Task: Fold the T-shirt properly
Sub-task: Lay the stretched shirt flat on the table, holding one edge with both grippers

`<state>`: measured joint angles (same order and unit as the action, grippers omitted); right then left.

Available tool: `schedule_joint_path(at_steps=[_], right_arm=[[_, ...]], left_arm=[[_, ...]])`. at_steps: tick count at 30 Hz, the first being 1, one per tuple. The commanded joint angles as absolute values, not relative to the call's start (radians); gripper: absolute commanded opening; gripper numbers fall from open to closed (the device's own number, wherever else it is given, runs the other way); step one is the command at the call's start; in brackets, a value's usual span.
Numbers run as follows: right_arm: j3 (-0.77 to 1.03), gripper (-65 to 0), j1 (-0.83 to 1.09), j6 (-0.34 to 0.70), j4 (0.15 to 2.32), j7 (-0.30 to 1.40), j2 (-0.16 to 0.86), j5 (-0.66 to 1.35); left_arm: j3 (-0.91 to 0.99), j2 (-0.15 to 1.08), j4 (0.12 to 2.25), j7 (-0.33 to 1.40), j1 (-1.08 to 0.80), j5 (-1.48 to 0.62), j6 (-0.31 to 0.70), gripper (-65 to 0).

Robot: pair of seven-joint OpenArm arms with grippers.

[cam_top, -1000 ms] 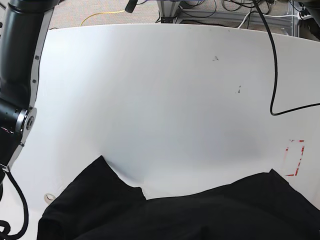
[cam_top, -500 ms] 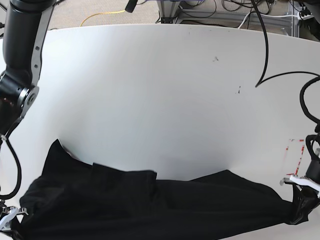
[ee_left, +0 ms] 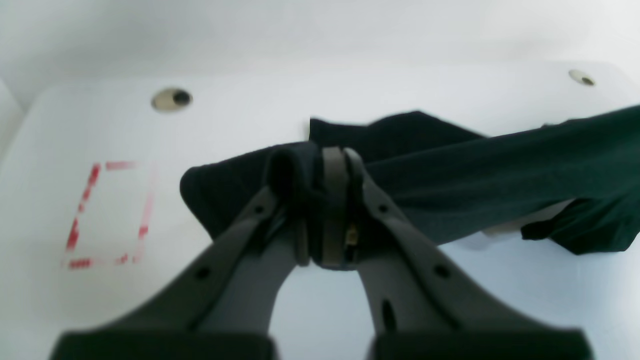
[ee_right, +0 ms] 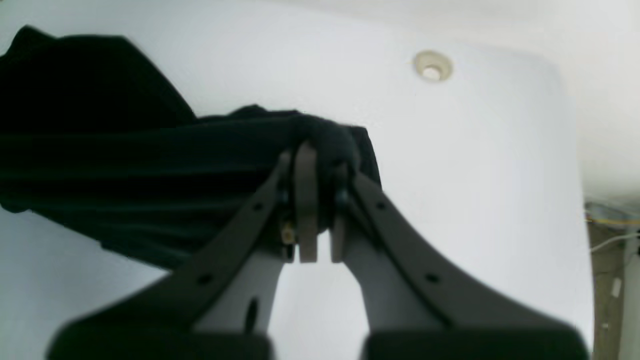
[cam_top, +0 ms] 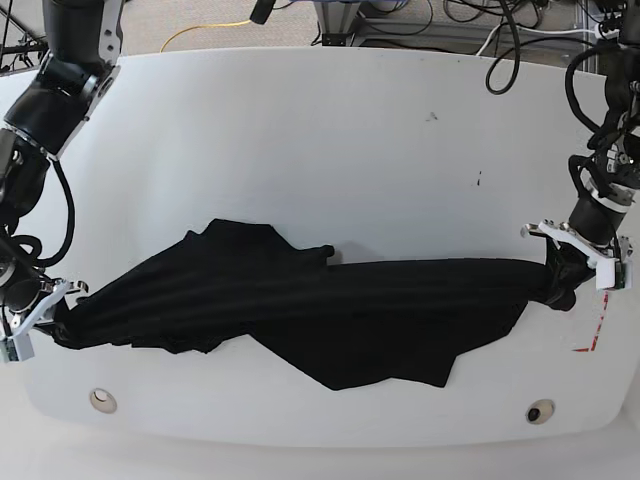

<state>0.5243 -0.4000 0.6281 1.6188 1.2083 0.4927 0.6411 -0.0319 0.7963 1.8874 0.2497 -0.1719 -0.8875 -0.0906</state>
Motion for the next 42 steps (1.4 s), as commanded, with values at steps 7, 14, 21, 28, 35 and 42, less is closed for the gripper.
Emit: schedule_joint_path(at_steps=[7, 14, 21, 28, 35, 42], right_arm=[[0.647, -65.0, -0.162, 0.621, 1.779, 1.188, 0.475, 0.723], [0.753, -65.0, -0.004, 0.625, 1.821, 1.257, 0.432, 0.727], [0.782, -65.0, 0.108, 0.625, 1.816, 1.265, 0.374, 0.723], [0.782, -64.2, 0.119, 0.625, 1.693, 1.293, 0.346, 0.727], [0.78, -63.4, 0.042, 0.625, 1.509, 1.353, 0.364, 0.727], [0.825, -24.3, -0.008, 0.627, 1.422, 1.396, 0.403, 0.914]], left_arm=[[0.099, 0.743, 1.971, 0.219, -0.479, -0.875, -0.093, -64.4], [0.107, 0.734, 1.979, 0.217, -0.642, -0.814, -0.091, -64.4], [0.048, 0.734, 1.965, 0.22, -0.676, -0.743, -0.091, -64.4], [0.044, 0.734, 1.963, 0.22, -0.687, -0.717, -0.091, -64.4], [0.048, 0.739, 1.962, 0.22, -0.679, -0.717, -0.093, -64.4], [0.05, 0.742, 1.96, 0.255, -0.639, -0.717, -0.093, -64.4]])
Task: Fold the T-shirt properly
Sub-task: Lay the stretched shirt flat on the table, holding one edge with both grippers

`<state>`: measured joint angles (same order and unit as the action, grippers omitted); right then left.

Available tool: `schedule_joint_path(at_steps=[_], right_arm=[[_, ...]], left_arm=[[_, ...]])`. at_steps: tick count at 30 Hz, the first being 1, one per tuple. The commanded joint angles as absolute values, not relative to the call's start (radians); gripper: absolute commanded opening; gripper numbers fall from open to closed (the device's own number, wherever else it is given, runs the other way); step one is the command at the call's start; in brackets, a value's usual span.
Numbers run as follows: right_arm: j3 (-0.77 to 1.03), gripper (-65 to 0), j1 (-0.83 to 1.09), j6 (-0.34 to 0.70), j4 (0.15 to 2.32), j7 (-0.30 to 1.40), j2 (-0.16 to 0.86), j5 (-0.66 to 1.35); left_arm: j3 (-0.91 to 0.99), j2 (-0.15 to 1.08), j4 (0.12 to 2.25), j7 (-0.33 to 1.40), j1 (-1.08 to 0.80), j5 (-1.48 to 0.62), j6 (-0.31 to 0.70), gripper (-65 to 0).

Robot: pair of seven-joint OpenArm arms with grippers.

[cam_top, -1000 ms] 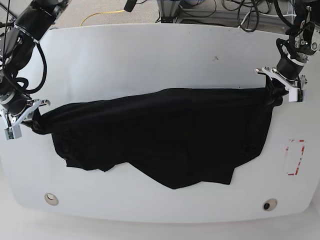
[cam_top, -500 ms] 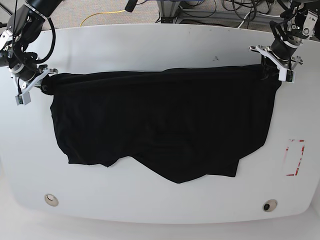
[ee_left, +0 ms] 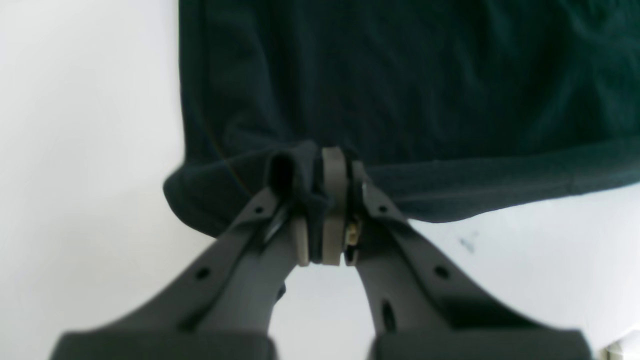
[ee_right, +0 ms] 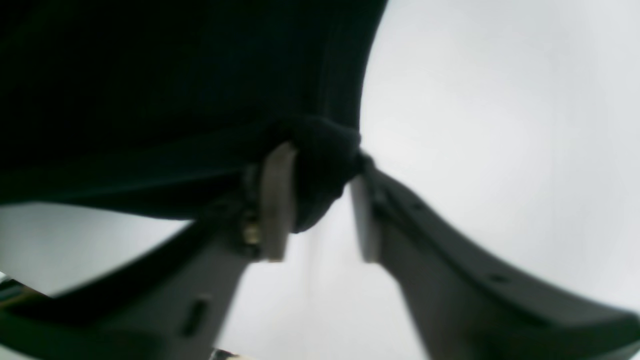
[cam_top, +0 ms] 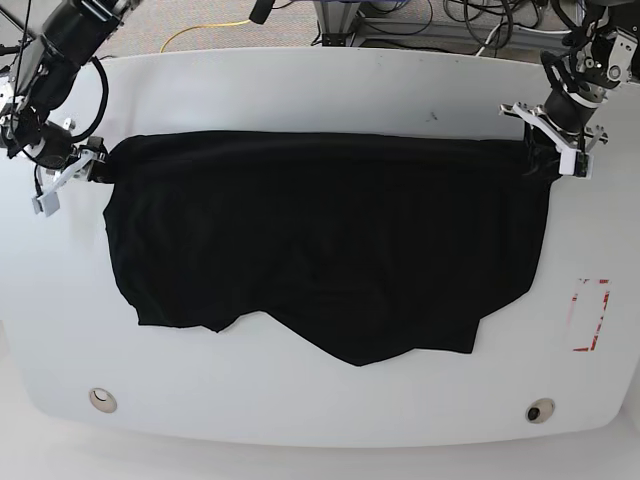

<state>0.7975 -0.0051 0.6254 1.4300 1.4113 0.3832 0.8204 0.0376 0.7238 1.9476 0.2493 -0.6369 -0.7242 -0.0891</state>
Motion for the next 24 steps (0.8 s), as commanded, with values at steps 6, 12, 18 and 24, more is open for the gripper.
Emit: schedule_joint_path(at_steps=[6, 12, 18, 24], right_arm=[[0.883, 0.0, 0.051, 0.625, 1.313, 1.396, 0.432, 1.178], [0.883, -3.6, 0.139, 0.625, 1.299, 1.396, 0.426, 1.285], [0.937, -4.3, 0.248, 0.625, 1.299, 1.396, 0.424, 1.342], [0.989, -4.3, 0.346, 0.625, 1.294, 1.396, 0.423, 1.342]], left_arm=[[0.051, 0.737, 1.963, 0.314, -0.59, -0.717, -0.093, -64.4], [0.053, 0.737, 1.962, 0.315, -0.558, -0.717, -0.093, -64.4], [0.056, 0.737, 1.96, 0.315, -0.555, -0.717, -0.093, -64.4], [0.056, 0.74, 1.96, 0.315, -0.555, -0.717, -0.093, -64.4]])
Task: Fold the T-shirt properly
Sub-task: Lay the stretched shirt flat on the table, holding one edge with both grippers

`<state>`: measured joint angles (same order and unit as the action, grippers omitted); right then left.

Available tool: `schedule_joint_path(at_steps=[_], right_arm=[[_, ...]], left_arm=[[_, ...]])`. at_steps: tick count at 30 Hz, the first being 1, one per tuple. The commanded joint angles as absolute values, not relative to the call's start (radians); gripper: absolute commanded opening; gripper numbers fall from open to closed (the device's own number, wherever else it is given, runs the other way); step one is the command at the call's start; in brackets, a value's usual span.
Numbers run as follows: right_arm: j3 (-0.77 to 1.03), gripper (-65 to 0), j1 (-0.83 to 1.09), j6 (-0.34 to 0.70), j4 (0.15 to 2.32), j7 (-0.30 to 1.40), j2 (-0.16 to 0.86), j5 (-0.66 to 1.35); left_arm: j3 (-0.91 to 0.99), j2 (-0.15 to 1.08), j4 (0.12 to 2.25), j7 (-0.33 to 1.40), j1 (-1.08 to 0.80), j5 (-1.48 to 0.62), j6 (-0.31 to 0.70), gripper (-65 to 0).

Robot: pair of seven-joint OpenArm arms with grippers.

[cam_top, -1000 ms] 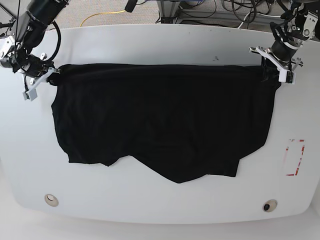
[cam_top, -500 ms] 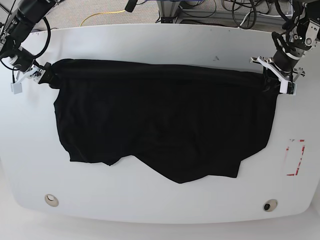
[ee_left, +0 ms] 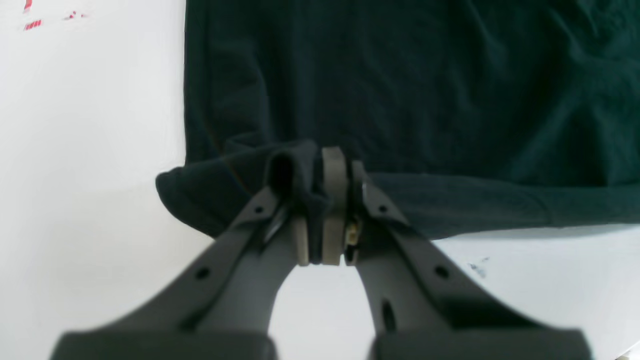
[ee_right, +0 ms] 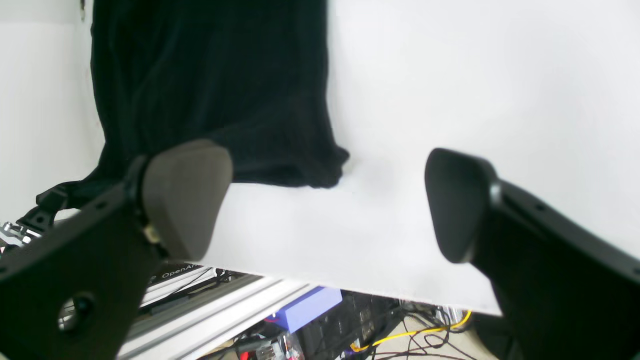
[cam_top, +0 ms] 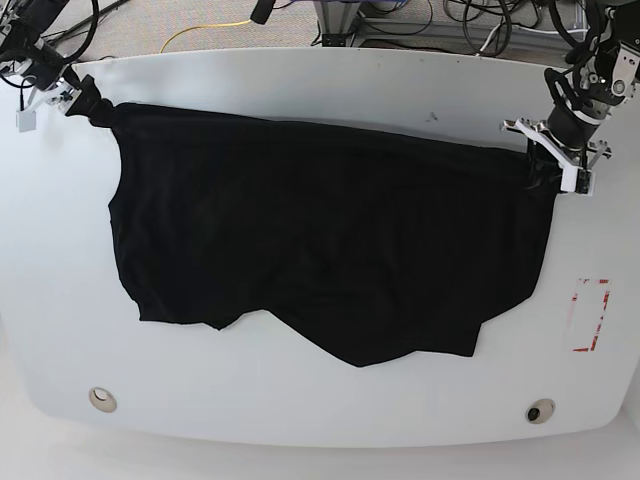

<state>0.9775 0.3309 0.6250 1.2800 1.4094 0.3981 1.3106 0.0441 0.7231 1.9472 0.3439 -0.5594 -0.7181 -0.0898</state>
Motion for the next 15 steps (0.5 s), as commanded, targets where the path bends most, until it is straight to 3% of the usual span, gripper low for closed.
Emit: schedule_joint_path(at_steps=[1, 15], right_arm=[[0.989, -4.3, 0.352, 0.625, 1.294, 1.396, 0.421, 1.342], [0.926, -4.4, 0.249, 0.625, 1.299, 1.396, 0.282, 1.228]], left_arm=[[0.056, 0.74, 1.96, 0.315, -0.555, -0.717, -0.093, -64.4], [0.054, 0.739, 1.96, 0.315, -0.545, -0.717, -0.093, -64.4]])
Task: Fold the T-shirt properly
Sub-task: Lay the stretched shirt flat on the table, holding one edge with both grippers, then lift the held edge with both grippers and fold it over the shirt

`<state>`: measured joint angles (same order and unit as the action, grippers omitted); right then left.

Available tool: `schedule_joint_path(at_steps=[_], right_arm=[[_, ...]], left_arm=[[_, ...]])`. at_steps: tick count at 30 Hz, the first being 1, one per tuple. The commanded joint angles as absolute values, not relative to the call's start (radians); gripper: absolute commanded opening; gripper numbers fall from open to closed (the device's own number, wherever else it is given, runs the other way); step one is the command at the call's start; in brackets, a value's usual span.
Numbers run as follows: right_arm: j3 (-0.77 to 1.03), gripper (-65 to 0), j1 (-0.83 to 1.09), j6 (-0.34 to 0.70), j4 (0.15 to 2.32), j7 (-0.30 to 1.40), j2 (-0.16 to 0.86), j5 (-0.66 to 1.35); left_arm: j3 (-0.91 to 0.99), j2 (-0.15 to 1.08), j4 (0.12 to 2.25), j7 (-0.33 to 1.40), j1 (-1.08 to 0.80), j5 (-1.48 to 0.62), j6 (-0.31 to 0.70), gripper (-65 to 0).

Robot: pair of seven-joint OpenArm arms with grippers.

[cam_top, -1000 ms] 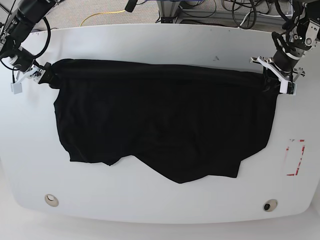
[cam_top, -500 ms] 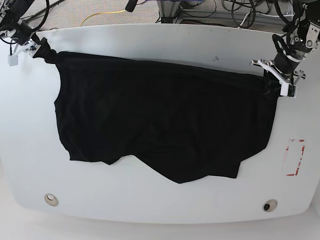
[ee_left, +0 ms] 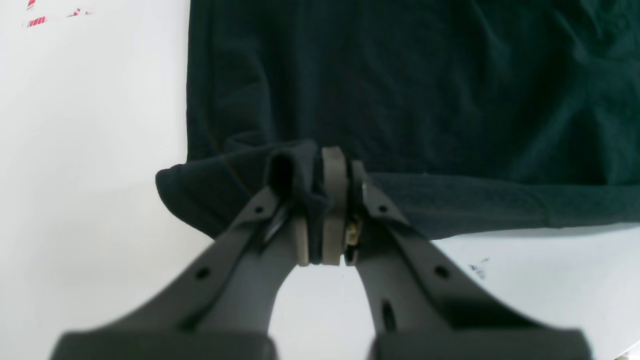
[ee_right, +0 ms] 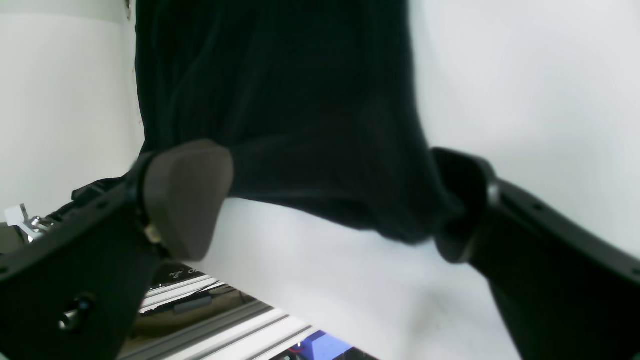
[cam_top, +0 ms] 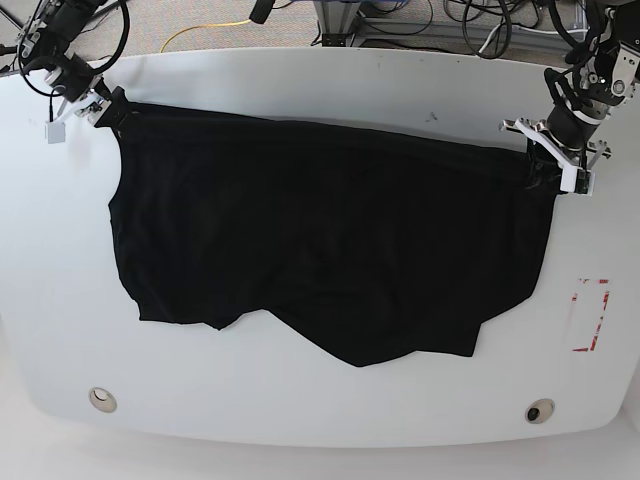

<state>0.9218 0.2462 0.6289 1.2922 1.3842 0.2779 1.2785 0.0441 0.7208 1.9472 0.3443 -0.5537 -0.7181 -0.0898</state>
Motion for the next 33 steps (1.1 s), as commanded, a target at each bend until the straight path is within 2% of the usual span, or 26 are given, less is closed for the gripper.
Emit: schedule_joint_path(at_steps=[1, 3, 5, 11, 16, 20, 23, 27, 33], right_arm=[[0.926, -4.4, 0.242, 0.625, 1.3, 1.396, 0.274, 1.228], [0.926, -4.8, 0.242, 0.625, 1.305, 1.396, 0.266, 1.23], [0.926, -8.4, 0.242, 0.625, 1.331, 1.396, 0.262, 1.224], [0.926, -39.6, 0.248, 0.625, 1.365, 1.396, 0.269, 1.227], [0.926, -50.1, 0.274, 0.625, 1.368, 1.396, 0.271, 1.228], [0.924, -65.0, 0.278, 0.625, 1.369, 1.396, 0.271, 1.23], [0.924, -65.0, 0.278, 0.628, 1.382, 1.396, 0.28, 1.23], [0.924, -65.0, 0.269, 0.698, 1.46, 1.396, 0.295, 1.23], [0.924, -65.0, 0.199, 0.698, 1.554, 1.396, 0.34, 1.224]], left_arm=[[0.053, 0.739, 1.96, 0.315, -0.541, -0.717, -0.093, -64.4], [0.054, 0.739, 1.96, 0.315, -0.538, -0.717, -0.093, -64.4], [0.054, 0.742, 1.96, 0.315, -0.538, -0.717, -0.093, -64.4], [0.056, 0.742, 1.96, 0.315, -0.535, -0.684, -0.093, -64.4], [0.051, 0.737, 1.96, 0.315, -0.535, -0.611, -0.093, -64.4], [0.05, 0.737, 1.96, 0.315, -0.535, -0.604, -0.091, -64.3], [0.053, 0.737, 1.962, 0.315, -0.529, -0.604, -0.091, -64.3], [0.048, 0.736, 1.962, 0.315, -0.481, -0.604, -0.091, -64.2], [0.016, 0.733, 1.959, 0.315, -0.371, -0.601, -0.091, -64.0]])
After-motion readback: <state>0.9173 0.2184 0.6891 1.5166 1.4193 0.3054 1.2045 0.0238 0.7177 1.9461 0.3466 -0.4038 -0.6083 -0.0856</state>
